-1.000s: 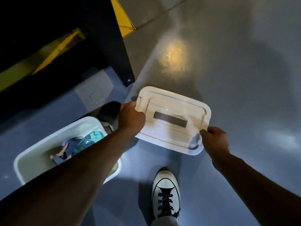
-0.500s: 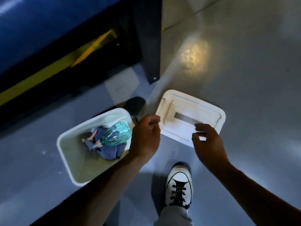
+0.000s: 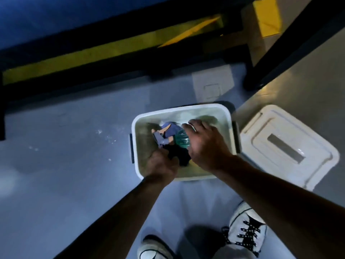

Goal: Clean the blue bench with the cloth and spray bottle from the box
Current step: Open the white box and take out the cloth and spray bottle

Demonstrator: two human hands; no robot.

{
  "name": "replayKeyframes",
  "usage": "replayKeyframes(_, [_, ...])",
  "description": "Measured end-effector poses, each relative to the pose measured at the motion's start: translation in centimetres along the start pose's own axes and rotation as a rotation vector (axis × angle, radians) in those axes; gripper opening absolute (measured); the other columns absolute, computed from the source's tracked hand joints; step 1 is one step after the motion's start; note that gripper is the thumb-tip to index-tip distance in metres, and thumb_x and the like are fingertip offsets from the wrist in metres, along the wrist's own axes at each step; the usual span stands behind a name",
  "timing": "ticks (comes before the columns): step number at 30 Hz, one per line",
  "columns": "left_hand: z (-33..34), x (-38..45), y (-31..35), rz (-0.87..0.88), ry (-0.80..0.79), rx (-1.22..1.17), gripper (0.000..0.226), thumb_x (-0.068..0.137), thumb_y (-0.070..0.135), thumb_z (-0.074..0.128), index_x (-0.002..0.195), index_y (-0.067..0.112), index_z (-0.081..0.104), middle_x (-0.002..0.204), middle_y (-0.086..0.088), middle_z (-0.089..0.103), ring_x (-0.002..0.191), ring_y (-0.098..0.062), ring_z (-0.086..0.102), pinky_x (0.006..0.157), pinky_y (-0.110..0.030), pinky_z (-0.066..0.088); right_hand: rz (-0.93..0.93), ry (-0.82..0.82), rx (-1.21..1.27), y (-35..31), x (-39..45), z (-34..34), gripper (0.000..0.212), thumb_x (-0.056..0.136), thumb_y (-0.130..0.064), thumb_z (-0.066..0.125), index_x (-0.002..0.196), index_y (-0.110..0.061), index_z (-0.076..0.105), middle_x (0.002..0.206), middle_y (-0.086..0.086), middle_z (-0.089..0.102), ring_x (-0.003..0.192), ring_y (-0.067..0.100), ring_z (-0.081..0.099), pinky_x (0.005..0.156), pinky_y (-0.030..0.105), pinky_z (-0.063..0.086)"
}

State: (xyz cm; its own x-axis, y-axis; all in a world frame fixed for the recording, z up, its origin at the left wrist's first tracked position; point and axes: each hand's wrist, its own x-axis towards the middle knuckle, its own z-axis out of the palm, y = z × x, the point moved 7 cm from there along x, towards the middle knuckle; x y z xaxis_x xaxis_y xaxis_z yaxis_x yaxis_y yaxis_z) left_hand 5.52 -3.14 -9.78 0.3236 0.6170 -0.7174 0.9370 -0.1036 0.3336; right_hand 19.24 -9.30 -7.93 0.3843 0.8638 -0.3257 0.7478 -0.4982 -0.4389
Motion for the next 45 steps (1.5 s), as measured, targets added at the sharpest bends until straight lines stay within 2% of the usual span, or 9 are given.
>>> replayKeyframes(6, [4.5, 3.9, -0.9, 0.031, -0.156, 0.178, 0.05, 0.096, 0.027, 0.059, 0.137, -0.002, 0.051, 0.14, -0.024, 0.054, 0.104, -0.039, 0.056, 0.068, -0.023, 0.043, 0.057, -0.205, -0.269, 0.7, 3.5, 4.8, 0.054, 0.088, -0.02, 0.055, 0.141, -0.015, 0.047, 0.139, 0.013, 0.051, 0.131, 0.036, 0.045, 0.105, 0.044, 0.039])
replayKeyframes(9, [5.5, 5.0, -2.0, -0.037, -0.054, 0.224, 0.069, 0.096, 0.029, 0.061, 0.15, -0.002, 0.032, 0.15, -0.028, 0.036, 0.135, -0.043, 0.045, 0.105, -0.043, 0.043, 0.067, -0.18, -0.212, 1.3, 3.5, 5.1, 0.059, 0.083, -0.024, 0.068, 0.137, -0.013, 0.049, 0.136, 0.014, 0.053, 0.128, 0.037, 0.047, 0.102, 0.045, 0.043])
replayKeyframes(13, [5.2, 6.2, -1.8, -0.08, -0.029, 0.166, 0.063, 0.092, 0.039, 0.059, 0.146, 0.012, 0.045, 0.144, -0.021, 0.044, 0.128, -0.04, 0.048, 0.108, -0.047, 0.044, 0.116, -0.077, -0.085, 2.3, 2.0, 5.6, 0.061, 0.068, -0.025, 0.078, 0.124, -0.011, 0.056, 0.117, 0.013, 0.06, 0.104, 0.039, 0.058, 0.086, 0.043, 0.049])
replayKeyframes(20, [3.4, 5.8, -1.6, -0.061, 0.07, -0.014, 0.041, 0.095, 0.03, 0.052, 0.134, 0.016, 0.051, 0.125, -0.018, 0.065, 0.104, -0.04, 0.064, 0.087, -0.041, 0.052, 0.218, -0.022, 0.175, 2.6, -0.6, 3.9, 0.082, 0.065, -0.036, 0.083, 0.136, -0.017, 0.047, 0.125, 0.01, 0.059, 0.116, 0.036, 0.059, 0.099, 0.046, 0.05])
replayKeyframes(25, [0.5, 2.5, 1.2, 0.078, 0.095, 0.01, 0.038, 0.098, 0.017, 0.054, 0.135, 0.007, 0.052, 0.12, -0.017, 0.067, 0.115, -0.035, 0.064, 0.09, -0.035, 0.049, 0.251, 0.127, 0.356, 2.9, -3.1, 2.2, 0.06, 0.072, -0.04, 0.08, 0.12, -0.016, 0.054, 0.115, 0.003, 0.063, 0.108, 0.028, 0.061, 0.079, 0.034, 0.049])
replayKeyframes(28, [-1.3, -0.6, 2.5, 0.21, 0.114, -0.199, 0.015, 0.101, 0.013, 0.053, 0.116, 0.01, 0.056, 0.085, -0.002, 0.061, 0.077, 0.004, 0.067, 0.065, -0.013, 0.046, 0.266, 0.21, 0.414, 2.7, -5.4, 0.0, 0.055, 0.074, -0.034, 0.084, 0.116, -0.01, 0.057, 0.11, 0.004, 0.063, 0.102, 0.025, 0.059, 0.073, 0.025, 0.036])
replayKeyframes(34, [-3.5, -7.5, 1.8, 0.295, 0.082, -0.558, 0.021, 0.099, 0.006, 0.061, 0.109, 0.024, 0.06, 0.077, 0.009, 0.068, 0.063, -0.004, 0.061, 0.065, -0.019, 0.055, 0.251, 0.373, 0.477, 1.4, -11.4, -5.8, 0.051, 0.068, -0.033, 0.091, 0.109, -0.02, 0.063, 0.103, -0.013, 0.062, 0.1, 0.009, 0.062, 0.082, 0.003, 0.04])
replayKeyframes(40, [-3.1, -14.9, -0.3, 0.356, 0.064, -0.489, 0.009, 0.099, 0.018, 0.06, 0.099, 0.026, 0.063, 0.07, 0.008, 0.066, 0.057, 0.002, 0.053, 0.064, -0.015, 0.049, 0.241, 0.44, 0.414, 1.3, -18.6, -8.6, 0.073, 0.073, -0.054, 0.083, 0.129, -0.012, 0.064, 0.116, -0.013, 0.065, 0.105, -0.026, 0.049, 0.093, -0.005, 0.033])
replayKeyframes(45, [3.0, -16.8, -4.4, 0.335, -0.039, -0.385, 0.018, 0.097, 0.011, 0.066, 0.091, 0.028, 0.067, 0.073, 0.013, 0.071, 0.062, 0.004, 0.059, 0.061, -0.013, 0.047, 0.28, 0.312, 0.512, 4.5, -23.3, -4.3, 0.064, 0.07, -0.059, 0.08, 0.125, -0.029, 0.066, 0.114, -0.025, 0.065, 0.103, -0.008, 0.061, 0.087, -0.003, 0.041])
